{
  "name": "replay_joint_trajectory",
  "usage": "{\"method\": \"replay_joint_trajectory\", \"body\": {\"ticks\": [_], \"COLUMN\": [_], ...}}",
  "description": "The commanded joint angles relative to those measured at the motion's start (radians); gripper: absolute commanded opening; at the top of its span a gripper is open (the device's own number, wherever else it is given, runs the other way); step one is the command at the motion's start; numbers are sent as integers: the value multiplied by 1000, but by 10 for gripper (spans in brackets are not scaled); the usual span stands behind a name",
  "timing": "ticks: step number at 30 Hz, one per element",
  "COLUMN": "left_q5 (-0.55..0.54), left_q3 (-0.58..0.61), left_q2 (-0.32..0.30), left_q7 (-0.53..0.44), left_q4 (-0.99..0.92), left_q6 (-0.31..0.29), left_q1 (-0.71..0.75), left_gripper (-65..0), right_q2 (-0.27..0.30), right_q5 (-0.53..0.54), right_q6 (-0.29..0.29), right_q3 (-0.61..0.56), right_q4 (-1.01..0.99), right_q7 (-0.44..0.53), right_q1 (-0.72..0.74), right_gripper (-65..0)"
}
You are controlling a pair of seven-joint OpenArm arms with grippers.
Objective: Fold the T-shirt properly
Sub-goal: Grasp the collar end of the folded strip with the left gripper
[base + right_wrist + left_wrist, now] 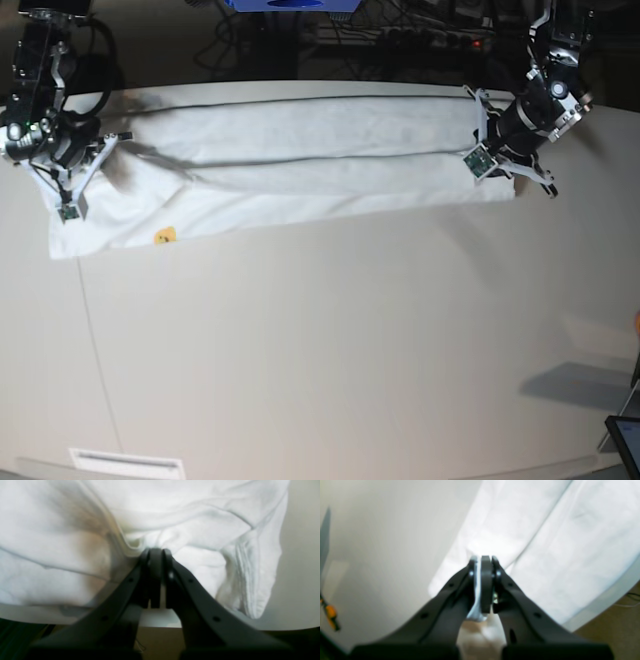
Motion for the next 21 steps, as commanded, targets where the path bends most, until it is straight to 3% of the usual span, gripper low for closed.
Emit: {"method": "replay_joint_trajectory", "body": {"ticks": [1, 10, 21], "left_q5": [-1, -1, -1], "left_q3": [-18, -24, -24], "left_q2": [-16, -48, -91], "left_q7": [-23, -191, -214], "left_q4": [19, 17, 17], "left_q6": [9, 9, 9], "left_q1": [12, 88, 96], "left_gripper": [-650, -650, -650], "right_q2": [13, 13, 14], "right_q5": [3, 3, 3], "right_q6": [-3, -3, -3], "right_q3": [5, 5, 5], "right_q4": [-1, -109, -111], "right_q7": [10, 61, 62], "right_q1": [10, 15, 24], "right_gripper": [-649, -649, -649]}}
